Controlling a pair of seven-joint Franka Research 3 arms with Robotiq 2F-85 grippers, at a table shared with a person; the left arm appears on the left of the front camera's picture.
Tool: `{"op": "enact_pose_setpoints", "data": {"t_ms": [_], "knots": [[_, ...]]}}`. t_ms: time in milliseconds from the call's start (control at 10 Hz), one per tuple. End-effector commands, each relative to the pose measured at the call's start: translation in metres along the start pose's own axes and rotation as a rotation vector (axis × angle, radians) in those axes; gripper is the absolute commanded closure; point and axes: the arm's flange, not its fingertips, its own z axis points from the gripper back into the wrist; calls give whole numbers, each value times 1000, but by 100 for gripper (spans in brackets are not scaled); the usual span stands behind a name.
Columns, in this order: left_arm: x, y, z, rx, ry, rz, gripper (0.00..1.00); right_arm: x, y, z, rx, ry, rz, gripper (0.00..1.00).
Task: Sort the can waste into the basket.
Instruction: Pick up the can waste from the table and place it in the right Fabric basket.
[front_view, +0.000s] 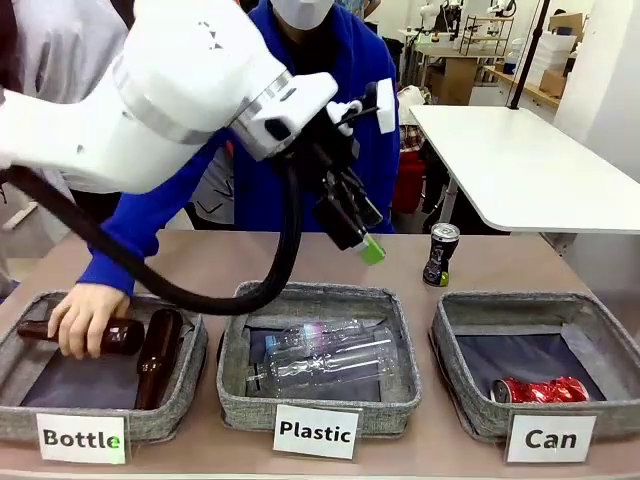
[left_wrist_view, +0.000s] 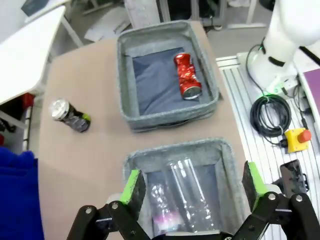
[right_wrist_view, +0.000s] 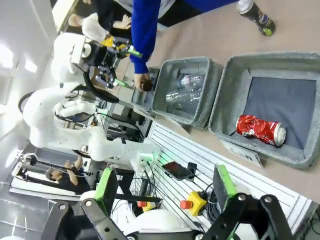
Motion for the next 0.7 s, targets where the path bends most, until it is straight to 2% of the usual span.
{"op": "enact_pose_setpoints", "data": {"t_ms": [0,300,600], "knots": [[4,-12,-14,-24,-40,-56,0,-2,-5,14,-35,-41,-41,0],[5,-11,-19,-26,-15,-45,0,-6,-9,17,-47,-35,-47,0],[-10,-12,9,6,-35,-24,0,-3,-5,17,-53,-33,-45,0]]}}
